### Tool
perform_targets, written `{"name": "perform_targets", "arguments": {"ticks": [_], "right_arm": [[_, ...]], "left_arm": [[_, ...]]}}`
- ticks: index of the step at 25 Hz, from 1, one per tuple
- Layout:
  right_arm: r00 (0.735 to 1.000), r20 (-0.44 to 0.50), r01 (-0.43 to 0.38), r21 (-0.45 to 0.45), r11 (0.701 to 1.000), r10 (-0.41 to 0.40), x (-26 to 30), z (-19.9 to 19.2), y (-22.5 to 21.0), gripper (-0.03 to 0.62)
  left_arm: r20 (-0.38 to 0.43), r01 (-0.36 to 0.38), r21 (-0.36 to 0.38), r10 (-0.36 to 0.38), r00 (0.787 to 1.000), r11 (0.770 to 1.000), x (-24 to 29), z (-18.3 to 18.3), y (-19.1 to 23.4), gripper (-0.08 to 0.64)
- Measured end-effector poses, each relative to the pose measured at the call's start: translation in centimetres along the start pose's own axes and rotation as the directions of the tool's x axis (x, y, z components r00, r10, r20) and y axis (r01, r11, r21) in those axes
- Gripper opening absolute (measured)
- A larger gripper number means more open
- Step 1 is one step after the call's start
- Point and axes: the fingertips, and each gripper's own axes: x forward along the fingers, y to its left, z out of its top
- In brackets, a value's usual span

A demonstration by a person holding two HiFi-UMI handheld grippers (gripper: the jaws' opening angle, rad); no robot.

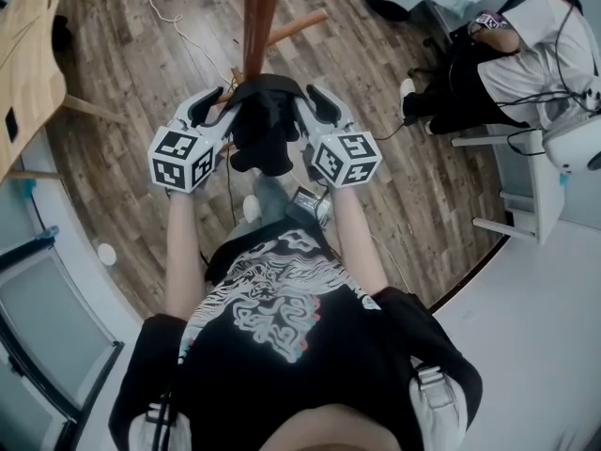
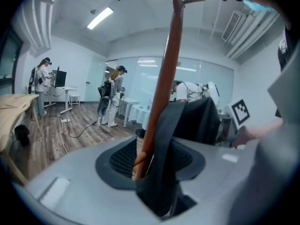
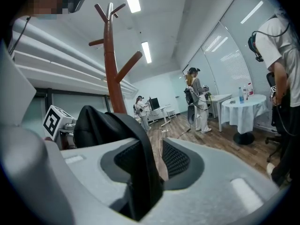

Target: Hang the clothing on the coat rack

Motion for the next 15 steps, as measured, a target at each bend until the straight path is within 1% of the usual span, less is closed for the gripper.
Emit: {"name": "perform_targets", "arguments": {"ticks": [10, 13, 15], "right_arm": [[1.0, -0.004, -0.008, 0.021, 1.0, 0.008, -2.2, -1.2, 1.0, 0.126], [1.0, 0.007, -0.012, 0.021, 1.0, 0.012, -2.9, -1.1, 1.5, 0.126], [0.999, 0.014, -0.03, 0.015, 0.999, 0.03, -3.4, -1.0, 2.0, 0.125]], "left_arm": [[-0.003, -0.007, 0.0, 0.007, 1.0, 1.0, -1.3, -1.0, -1.3, 0.143], [0.004, -0.026, 0.009, 0.026, 1.0, 1.0, -2.0, -1.0, -1.5, 0.143], [0.02, -0.039, 0.006, 0.039, 0.999, 0.999, -2.4, -0.9, -1.5, 0.143]]}}
